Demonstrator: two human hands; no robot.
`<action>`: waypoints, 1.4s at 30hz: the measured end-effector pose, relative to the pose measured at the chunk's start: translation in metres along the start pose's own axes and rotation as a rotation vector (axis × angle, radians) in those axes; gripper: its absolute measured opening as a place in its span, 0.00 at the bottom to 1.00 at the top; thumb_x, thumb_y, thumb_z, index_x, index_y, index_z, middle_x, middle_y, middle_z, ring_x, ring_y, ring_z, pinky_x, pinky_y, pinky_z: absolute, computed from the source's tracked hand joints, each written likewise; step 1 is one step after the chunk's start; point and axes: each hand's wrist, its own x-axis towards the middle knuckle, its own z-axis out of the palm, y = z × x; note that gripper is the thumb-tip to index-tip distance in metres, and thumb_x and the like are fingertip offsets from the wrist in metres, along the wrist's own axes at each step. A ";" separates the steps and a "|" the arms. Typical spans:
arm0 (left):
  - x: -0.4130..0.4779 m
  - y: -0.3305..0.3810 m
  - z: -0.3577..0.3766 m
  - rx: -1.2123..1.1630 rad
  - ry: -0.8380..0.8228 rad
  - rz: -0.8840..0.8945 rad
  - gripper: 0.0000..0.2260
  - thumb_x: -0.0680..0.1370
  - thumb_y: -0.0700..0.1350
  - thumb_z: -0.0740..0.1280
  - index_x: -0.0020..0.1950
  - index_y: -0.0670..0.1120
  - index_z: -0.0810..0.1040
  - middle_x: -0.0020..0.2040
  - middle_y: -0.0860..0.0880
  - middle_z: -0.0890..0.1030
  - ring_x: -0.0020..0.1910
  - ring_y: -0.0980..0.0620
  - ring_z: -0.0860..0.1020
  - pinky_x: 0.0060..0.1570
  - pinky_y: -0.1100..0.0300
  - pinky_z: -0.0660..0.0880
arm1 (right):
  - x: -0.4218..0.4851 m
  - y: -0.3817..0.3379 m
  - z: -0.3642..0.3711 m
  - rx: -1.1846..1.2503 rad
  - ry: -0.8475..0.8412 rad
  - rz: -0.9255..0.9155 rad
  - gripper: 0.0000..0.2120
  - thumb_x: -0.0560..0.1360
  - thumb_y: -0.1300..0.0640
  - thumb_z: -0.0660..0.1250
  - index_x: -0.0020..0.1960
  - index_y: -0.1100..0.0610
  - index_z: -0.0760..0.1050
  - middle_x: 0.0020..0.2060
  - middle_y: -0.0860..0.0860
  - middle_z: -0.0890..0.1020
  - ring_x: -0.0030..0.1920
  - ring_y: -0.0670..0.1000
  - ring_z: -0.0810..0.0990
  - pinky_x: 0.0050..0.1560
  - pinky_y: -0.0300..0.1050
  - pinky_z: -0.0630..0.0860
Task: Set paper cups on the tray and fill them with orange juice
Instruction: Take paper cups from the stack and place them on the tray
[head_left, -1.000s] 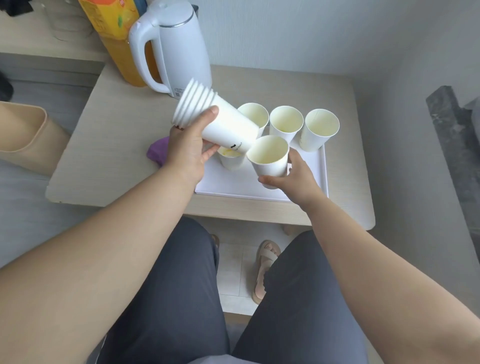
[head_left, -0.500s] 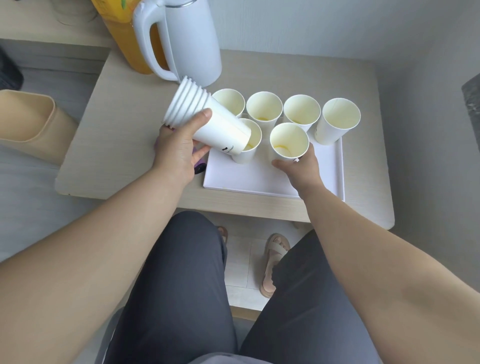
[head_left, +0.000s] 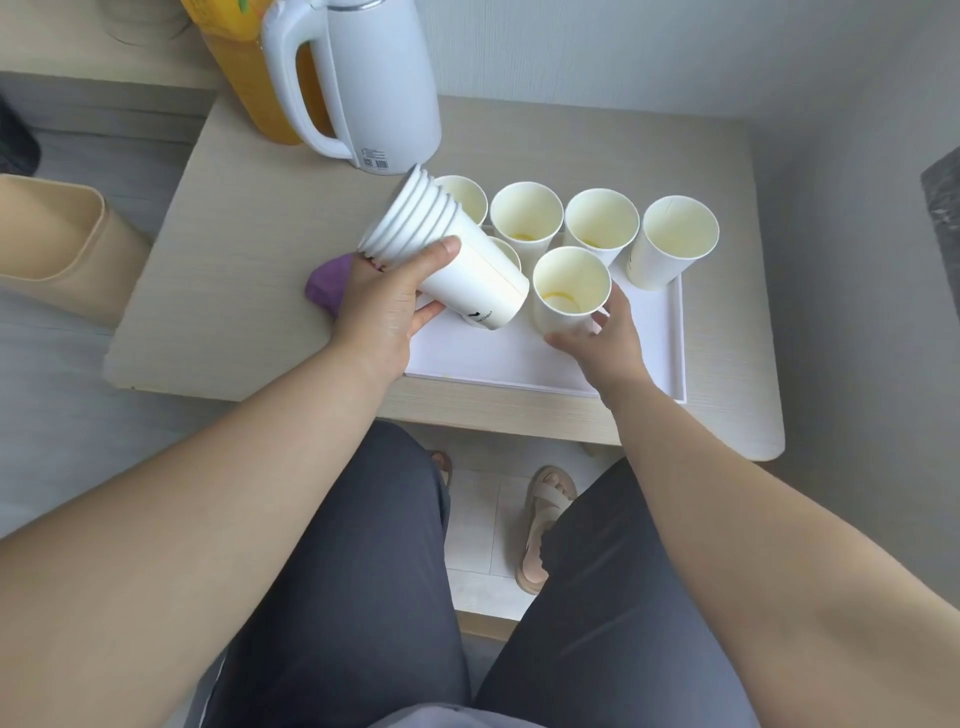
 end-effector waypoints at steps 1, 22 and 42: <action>-0.001 -0.001 0.001 0.004 -0.005 0.000 0.23 0.72 0.38 0.73 0.65 0.44 0.73 0.61 0.47 0.80 0.59 0.50 0.80 0.46 0.56 0.81 | -0.007 0.000 -0.004 -0.011 0.055 -0.002 0.34 0.70 0.64 0.71 0.72 0.51 0.62 0.66 0.46 0.71 0.64 0.48 0.71 0.61 0.44 0.71; -0.048 -0.015 0.056 0.320 -0.304 0.140 0.28 0.66 0.40 0.78 0.60 0.50 0.70 0.54 0.56 0.80 0.52 0.58 0.81 0.45 0.58 0.80 | -0.060 -0.054 -0.029 -0.326 -0.114 -0.387 0.38 0.64 0.50 0.78 0.70 0.50 0.66 0.55 0.47 0.71 0.56 0.48 0.73 0.54 0.51 0.79; -0.024 0.009 0.053 -0.128 -0.009 -0.135 0.16 0.73 0.48 0.72 0.60 0.48 0.76 0.58 0.48 0.81 0.55 0.50 0.80 0.43 0.56 0.79 | -0.027 -0.002 -0.077 0.068 0.080 -0.062 0.34 0.66 0.57 0.78 0.68 0.53 0.66 0.60 0.49 0.76 0.61 0.48 0.75 0.58 0.42 0.73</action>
